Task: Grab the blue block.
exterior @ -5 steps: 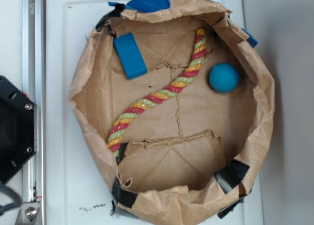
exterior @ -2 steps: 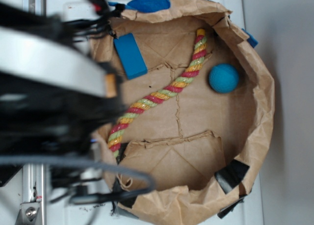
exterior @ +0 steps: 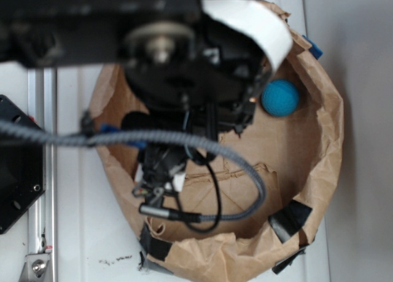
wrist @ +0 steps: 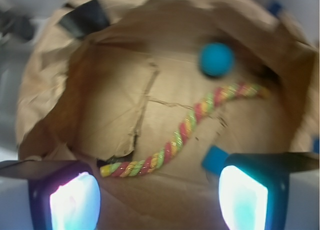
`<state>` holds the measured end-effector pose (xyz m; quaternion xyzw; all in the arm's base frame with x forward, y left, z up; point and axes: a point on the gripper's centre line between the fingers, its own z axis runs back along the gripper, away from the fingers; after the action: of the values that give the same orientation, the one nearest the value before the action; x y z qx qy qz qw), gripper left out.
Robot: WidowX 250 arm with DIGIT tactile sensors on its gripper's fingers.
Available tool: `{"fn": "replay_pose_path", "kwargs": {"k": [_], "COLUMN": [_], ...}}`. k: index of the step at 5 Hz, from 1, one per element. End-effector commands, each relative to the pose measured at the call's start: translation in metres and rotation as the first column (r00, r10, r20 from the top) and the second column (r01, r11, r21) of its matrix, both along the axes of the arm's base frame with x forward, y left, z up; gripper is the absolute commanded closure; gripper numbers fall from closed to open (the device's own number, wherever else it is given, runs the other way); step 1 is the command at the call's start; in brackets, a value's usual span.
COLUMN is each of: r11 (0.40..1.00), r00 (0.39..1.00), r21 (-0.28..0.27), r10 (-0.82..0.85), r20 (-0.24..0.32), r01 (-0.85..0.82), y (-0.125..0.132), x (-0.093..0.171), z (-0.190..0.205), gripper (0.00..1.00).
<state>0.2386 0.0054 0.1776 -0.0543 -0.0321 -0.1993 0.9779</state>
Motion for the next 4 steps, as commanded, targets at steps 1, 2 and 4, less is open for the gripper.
{"fn": "replay_pose_path", "kwargs": {"k": [1, 2, 4], "r11": [0.975, 0.975, 0.962], "r00": [0.977, 0.977, 0.962], "r21": [-0.078, -0.078, -0.042], "r10": [-0.205, -0.205, -0.269], "r20": [0.053, 0.053, 0.038], "r01": [0.208, 0.208, 0.271], "y": [0.002, 0.002, 0.009], "x": [-0.003, -0.003, 0.008], "z": [0.007, 0.007, -0.01], "gripper": [0.0, 0.0, 0.0]}}
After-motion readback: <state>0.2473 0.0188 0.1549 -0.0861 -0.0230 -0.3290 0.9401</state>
